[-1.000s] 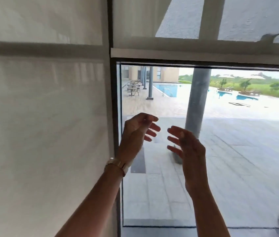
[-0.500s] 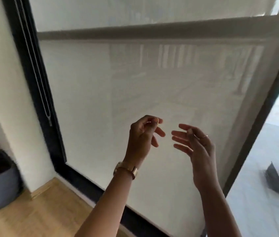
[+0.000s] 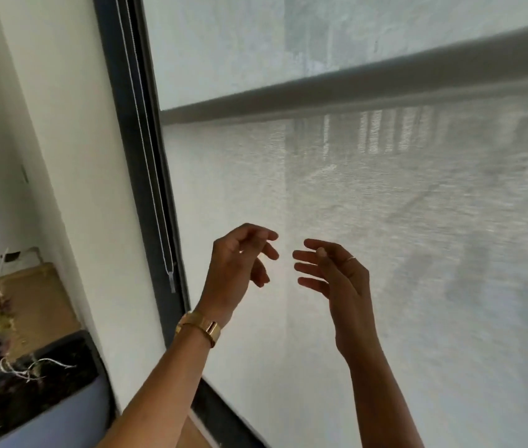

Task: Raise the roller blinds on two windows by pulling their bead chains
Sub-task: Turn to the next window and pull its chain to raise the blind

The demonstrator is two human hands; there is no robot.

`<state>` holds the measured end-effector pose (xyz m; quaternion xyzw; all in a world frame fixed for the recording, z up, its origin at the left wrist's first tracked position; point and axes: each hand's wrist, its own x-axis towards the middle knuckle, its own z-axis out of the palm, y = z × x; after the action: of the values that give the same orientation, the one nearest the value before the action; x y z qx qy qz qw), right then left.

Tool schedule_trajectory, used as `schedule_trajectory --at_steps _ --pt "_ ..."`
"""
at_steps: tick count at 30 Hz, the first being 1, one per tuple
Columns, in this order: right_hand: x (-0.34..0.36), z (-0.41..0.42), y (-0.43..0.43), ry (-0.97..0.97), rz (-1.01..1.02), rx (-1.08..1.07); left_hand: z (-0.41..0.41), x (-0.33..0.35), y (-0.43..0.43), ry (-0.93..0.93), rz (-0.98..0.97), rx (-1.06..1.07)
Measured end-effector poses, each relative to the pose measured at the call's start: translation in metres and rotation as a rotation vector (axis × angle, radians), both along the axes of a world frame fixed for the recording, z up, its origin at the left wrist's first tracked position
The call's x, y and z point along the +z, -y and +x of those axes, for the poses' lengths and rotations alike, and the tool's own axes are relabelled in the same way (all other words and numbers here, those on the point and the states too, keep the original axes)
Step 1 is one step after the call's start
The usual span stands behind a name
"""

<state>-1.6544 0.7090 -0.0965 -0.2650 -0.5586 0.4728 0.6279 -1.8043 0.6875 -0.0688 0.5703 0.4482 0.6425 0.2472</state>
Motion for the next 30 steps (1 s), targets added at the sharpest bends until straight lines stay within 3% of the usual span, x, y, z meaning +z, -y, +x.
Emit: schedule_trajectory --at_steps 9,17,24,30 --pt "0.017 -0.184 -0.115 0.056 0.016 0.114 -0.186 0.019 -0.104 -0.06 -0.036 0.096" --pt "0.015 -0.341 -0.196 0.033 0.01 0.089 -0.362 0.018 -0.181 -0.234 -0.225 0.104" --pt "0.008 -0.448 -0.254 0.086 0.003 0.092 -0.485 0.012 -0.271 -0.156 -0.236 0.218" --pt "0.026 -0.514 -0.326 0.187 0.025 0.082 -0.531 0.015 -0.348 -0.084 -0.338 0.097"
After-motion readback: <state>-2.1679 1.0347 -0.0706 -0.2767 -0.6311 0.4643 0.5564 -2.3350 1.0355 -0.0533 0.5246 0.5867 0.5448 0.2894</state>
